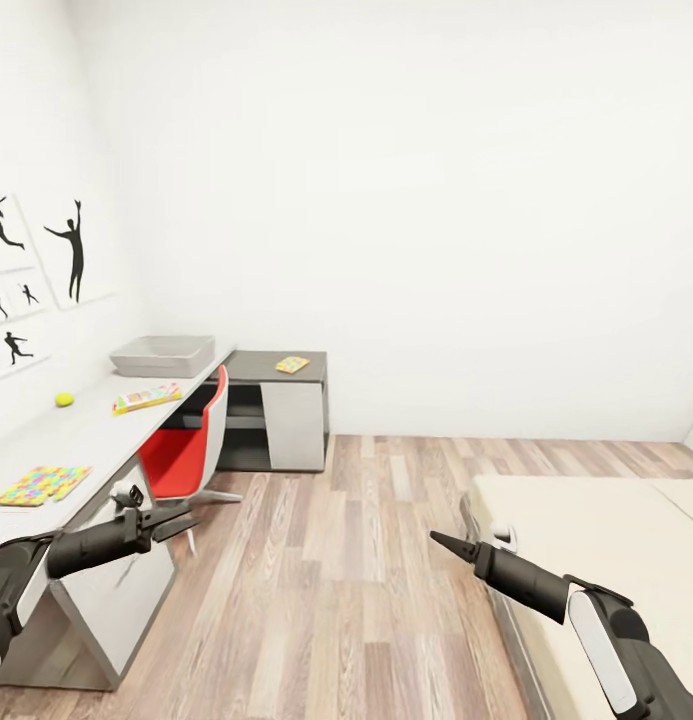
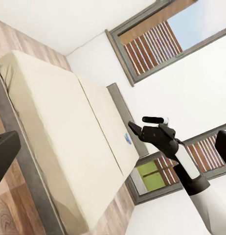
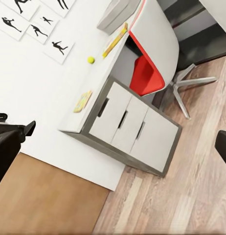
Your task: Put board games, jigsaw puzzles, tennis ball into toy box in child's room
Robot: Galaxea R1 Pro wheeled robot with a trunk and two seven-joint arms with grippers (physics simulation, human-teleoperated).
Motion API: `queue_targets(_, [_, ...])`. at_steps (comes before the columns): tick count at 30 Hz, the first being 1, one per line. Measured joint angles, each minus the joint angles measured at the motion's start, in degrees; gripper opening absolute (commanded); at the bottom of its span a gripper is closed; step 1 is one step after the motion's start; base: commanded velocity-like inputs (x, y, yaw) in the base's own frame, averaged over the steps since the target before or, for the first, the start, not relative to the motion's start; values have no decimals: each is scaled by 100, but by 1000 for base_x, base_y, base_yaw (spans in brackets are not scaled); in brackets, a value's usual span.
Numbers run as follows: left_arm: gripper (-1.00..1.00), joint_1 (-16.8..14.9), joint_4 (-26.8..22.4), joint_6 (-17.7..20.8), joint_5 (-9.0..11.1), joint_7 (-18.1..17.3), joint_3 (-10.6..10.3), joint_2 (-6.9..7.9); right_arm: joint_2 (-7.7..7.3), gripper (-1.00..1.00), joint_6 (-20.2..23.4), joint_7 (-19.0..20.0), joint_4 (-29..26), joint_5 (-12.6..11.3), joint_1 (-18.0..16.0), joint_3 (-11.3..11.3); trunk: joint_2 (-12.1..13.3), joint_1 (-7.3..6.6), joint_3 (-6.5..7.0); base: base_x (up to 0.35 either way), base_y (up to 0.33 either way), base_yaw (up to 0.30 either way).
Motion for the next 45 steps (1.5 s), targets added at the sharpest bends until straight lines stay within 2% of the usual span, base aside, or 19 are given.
queue_targets(7, [100, -2, 1, -4, -5, 0, -1, -1, -1, 100, -8, 1, -1, 0, 1, -6, 0, -1, -8, -24, 0, 36])
queue_targets(21, [100, -3, 1, -1, -8, 0, -1, -1, -1, 100, -8, 2, -2, -3, 0, -7, -4, 0, 41, -12, 0, -110])
queue_targets(45, [100, -3, 1, -1, -8, 0, -1, 8, -1, 100, 0, 7, -2, -9, 0, -7, -5, 0, 53, -72, -9, -19])
